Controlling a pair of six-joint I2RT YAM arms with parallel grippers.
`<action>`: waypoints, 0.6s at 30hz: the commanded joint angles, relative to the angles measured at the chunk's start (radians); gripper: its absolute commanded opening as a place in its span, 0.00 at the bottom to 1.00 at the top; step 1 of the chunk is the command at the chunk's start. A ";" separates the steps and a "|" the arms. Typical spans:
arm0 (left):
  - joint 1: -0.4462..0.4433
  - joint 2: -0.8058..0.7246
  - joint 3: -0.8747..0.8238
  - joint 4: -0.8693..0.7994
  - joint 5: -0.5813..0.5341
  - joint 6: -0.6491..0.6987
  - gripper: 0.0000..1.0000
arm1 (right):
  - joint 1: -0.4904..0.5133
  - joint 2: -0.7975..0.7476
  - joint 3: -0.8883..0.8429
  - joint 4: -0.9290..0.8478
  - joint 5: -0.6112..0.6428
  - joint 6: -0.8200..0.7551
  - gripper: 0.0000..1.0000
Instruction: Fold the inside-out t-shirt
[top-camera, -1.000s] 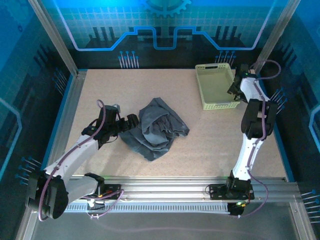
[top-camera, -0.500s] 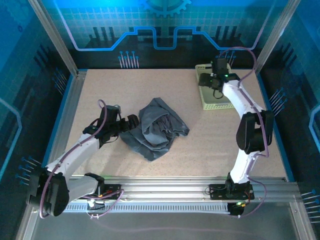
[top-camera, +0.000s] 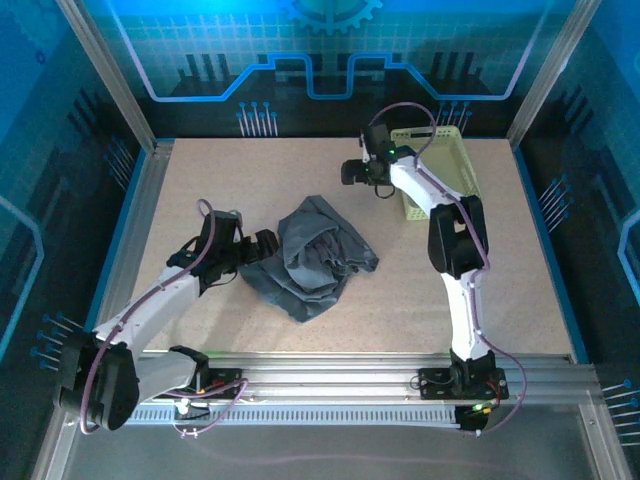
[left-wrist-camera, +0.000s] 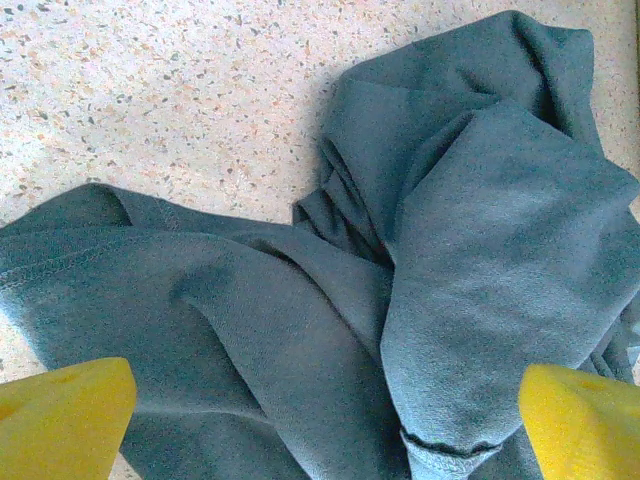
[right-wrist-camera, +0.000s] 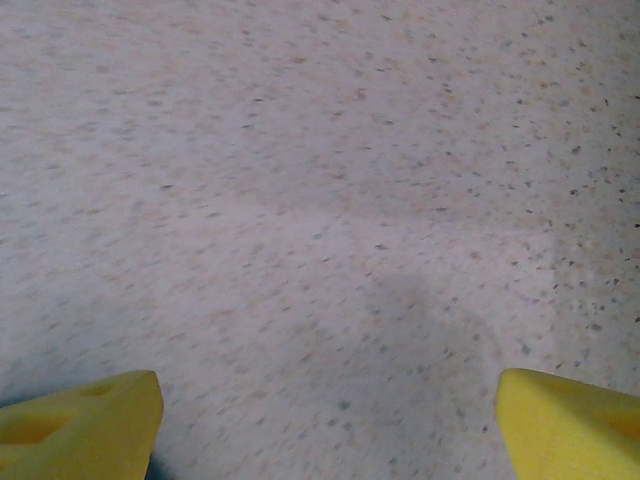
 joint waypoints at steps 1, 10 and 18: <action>-0.001 -0.019 -0.014 -0.015 0.003 0.001 0.99 | -0.052 0.061 0.086 -0.076 0.066 0.031 0.87; -0.001 -0.001 -0.016 -0.003 0.005 0.000 0.99 | -0.179 0.102 0.118 -0.103 0.144 0.072 0.88; -0.001 0.021 -0.001 -0.004 0.031 0.002 0.99 | -0.279 0.189 0.278 -0.202 0.170 0.115 0.88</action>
